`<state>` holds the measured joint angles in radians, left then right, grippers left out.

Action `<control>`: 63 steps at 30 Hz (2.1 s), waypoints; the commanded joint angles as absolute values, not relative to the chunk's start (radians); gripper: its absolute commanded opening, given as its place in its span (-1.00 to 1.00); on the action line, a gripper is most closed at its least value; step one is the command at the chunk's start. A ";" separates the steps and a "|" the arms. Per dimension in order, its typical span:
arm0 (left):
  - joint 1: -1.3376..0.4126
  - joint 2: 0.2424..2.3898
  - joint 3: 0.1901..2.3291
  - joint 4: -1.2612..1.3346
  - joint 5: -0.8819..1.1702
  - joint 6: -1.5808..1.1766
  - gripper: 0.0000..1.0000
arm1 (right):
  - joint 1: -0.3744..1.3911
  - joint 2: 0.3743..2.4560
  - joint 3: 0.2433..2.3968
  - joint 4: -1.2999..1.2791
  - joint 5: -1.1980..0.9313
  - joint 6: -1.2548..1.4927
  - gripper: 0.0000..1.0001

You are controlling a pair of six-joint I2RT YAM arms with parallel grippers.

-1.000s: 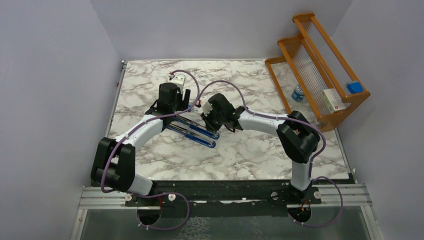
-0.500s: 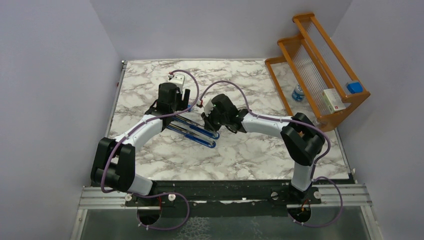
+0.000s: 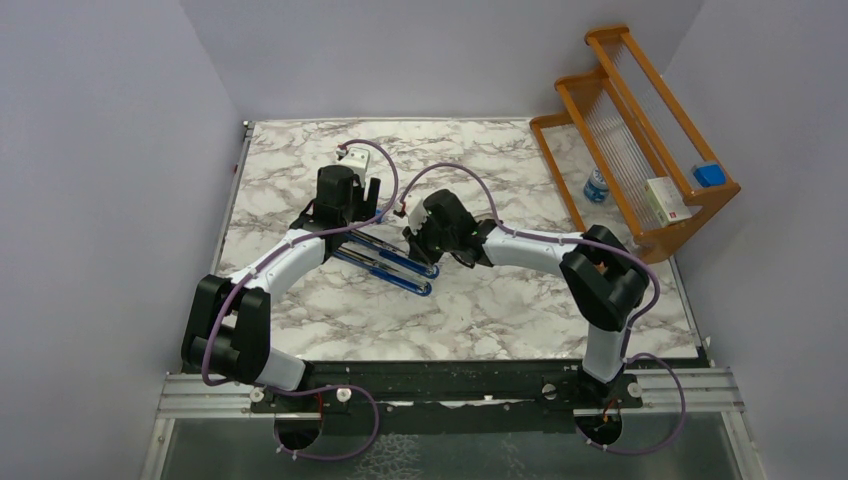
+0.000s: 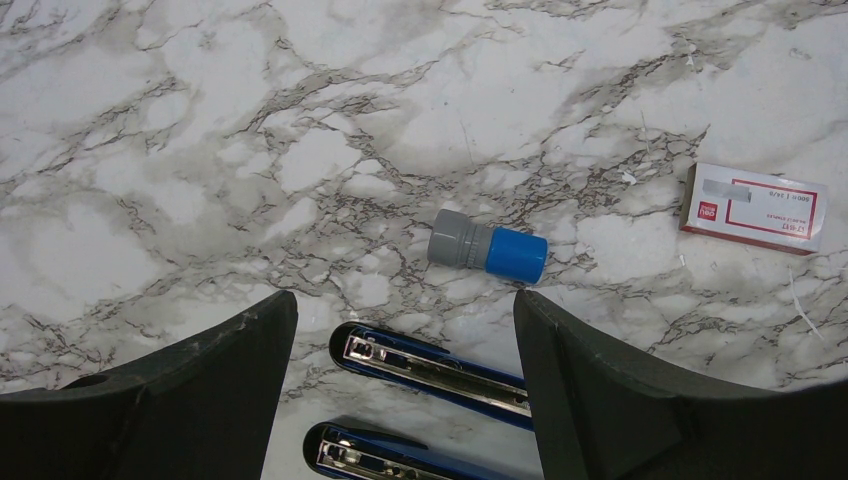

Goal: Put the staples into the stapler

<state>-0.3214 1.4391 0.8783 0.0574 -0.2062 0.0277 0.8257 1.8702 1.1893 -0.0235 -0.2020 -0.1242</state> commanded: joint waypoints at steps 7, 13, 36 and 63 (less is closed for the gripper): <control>-0.315 1.432 0.865 0.076 -0.189 0.038 0.65 | 0.833 1.904 1.207 -0.038 -0.221 -0.136 -0.95; -0.316 1.433 0.865 0.077 -0.189 0.038 0.65 | 0.833 1.911 1.213 -0.051 -0.218 -0.140 -0.95; -0.316 1.434 0.866 0.076 -0.186 0.038 0.65 | 0.833 1.932 1.239 -0.102 -0.219 -0.147 -0.70; -0.314 1.432 0.866 0.076 -0.184 0.038 0.65 | 0.833 1.947 1.254 -0.101 -0.227 -0.144 -0.43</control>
<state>-0.3206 1.4391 0.8783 0.0574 -0.2054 0.0280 0.8257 1.9202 1.2392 -0.0647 -0.2150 -0.1333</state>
